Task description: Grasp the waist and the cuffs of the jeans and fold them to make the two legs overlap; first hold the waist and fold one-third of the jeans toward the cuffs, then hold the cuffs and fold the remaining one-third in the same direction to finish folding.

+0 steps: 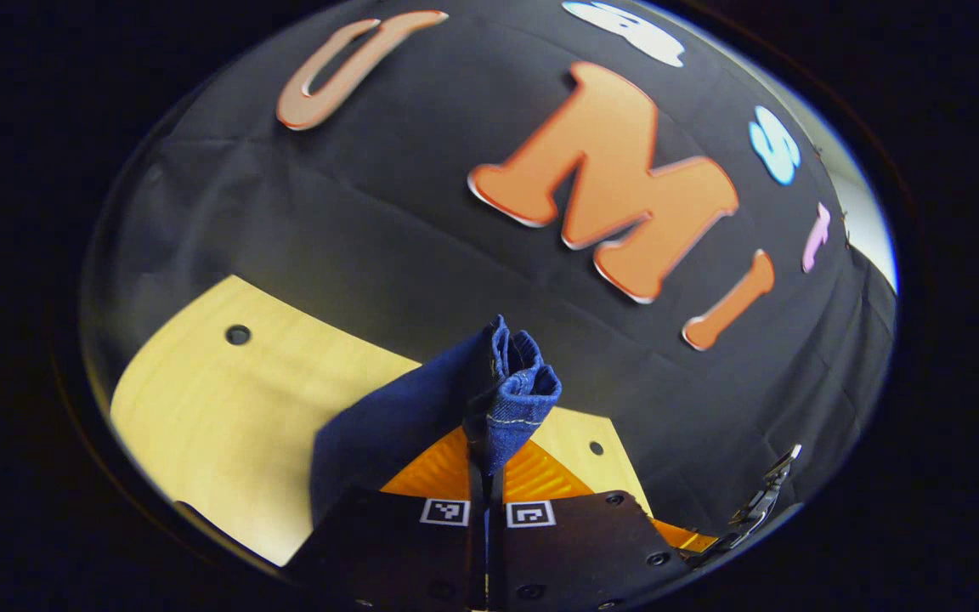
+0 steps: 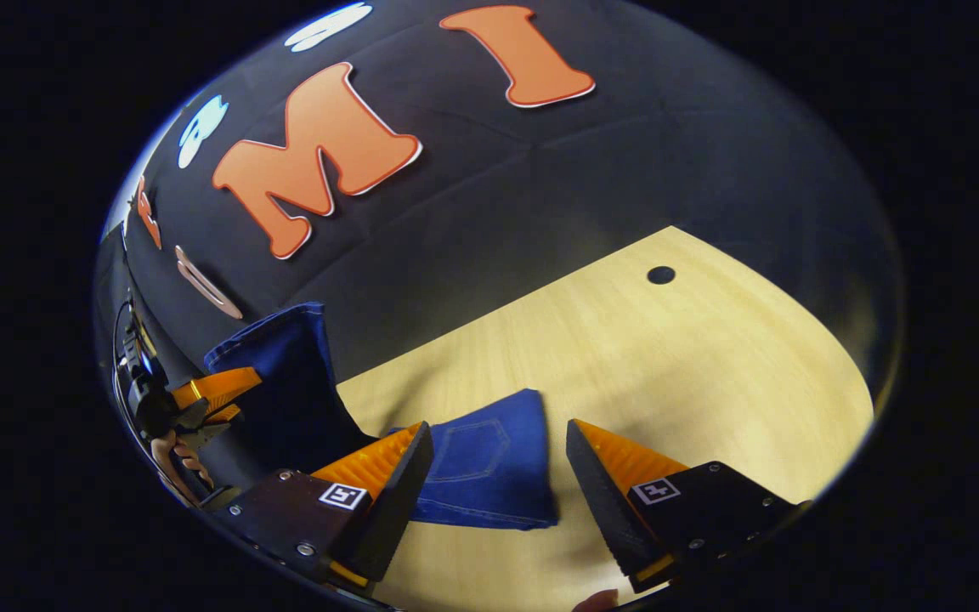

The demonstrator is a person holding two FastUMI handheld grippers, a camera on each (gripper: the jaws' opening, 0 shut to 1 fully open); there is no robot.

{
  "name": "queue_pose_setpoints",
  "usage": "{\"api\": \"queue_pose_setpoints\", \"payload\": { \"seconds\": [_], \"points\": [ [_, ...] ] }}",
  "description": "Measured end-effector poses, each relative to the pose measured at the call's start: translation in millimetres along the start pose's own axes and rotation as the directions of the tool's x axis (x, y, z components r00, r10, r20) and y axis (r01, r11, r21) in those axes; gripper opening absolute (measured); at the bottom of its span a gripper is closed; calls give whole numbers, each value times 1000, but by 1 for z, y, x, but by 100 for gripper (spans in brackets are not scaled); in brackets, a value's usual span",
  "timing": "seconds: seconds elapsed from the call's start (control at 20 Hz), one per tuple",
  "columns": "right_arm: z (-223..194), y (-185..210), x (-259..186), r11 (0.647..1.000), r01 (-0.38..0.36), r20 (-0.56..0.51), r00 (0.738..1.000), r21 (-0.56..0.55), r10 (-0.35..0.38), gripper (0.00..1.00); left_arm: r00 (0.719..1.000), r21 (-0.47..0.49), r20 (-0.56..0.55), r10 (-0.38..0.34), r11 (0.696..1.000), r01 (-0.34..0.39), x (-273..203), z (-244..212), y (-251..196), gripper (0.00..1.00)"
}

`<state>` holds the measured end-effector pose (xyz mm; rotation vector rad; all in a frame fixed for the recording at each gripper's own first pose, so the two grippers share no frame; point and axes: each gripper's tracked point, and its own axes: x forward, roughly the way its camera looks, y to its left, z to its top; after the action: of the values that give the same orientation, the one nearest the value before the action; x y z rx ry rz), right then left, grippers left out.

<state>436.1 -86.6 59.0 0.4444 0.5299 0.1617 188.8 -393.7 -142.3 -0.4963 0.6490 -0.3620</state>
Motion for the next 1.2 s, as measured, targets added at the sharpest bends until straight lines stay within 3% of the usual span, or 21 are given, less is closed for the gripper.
{"api": "queue_pose_setpoints", "payload": {
  "seconds": [0.15,0.35,0.5,0.6,0.7,0.75,0.9,1.0,1.2],
  "points": [
    [0,-28,-7,999,34,-2,999,-39,-34,98,993,90,-117,12,996,-2,44,-83,-45,2],
    [-5,-56,-8,992,76,-8,997,-96,-78,98,954,276,-250,164,957,-92,86,-190,-56,2],
    [-8,-65,-5,987,82,-20,996,-135,-85,98,940,378,-241,241,916,-138,92,-225,-50,2],
    [-9,-68,2,986,76,-29,996,-146,-81,98,945,375,-238,226,919,-125,101,-243,-56,7],
    [-11,-70,5,985,80,-37,996,-152,-86,98,940,294,-320,118,956,-20,99,-261,-79,69],
    [-12,-70,5,984,83,-42,995,-155,-91,98,940,275,-330,90,961,5,94,-263,-88,99],
    [-13,-69,3,984,88,-50,994,-156,-96,98,953,238,-301,18,970,57,69,-242,-99,99],
    [-14,-62,1,986,87,-55,994,-139,-96,98,969,245,-248,11,968,52,42,-209,-89,98],
    [10,-45,-11,970,152,41,988,-188,-147,98,997,333,-42,70,942,-52,-15,-111,-35,98]
  ]
}}
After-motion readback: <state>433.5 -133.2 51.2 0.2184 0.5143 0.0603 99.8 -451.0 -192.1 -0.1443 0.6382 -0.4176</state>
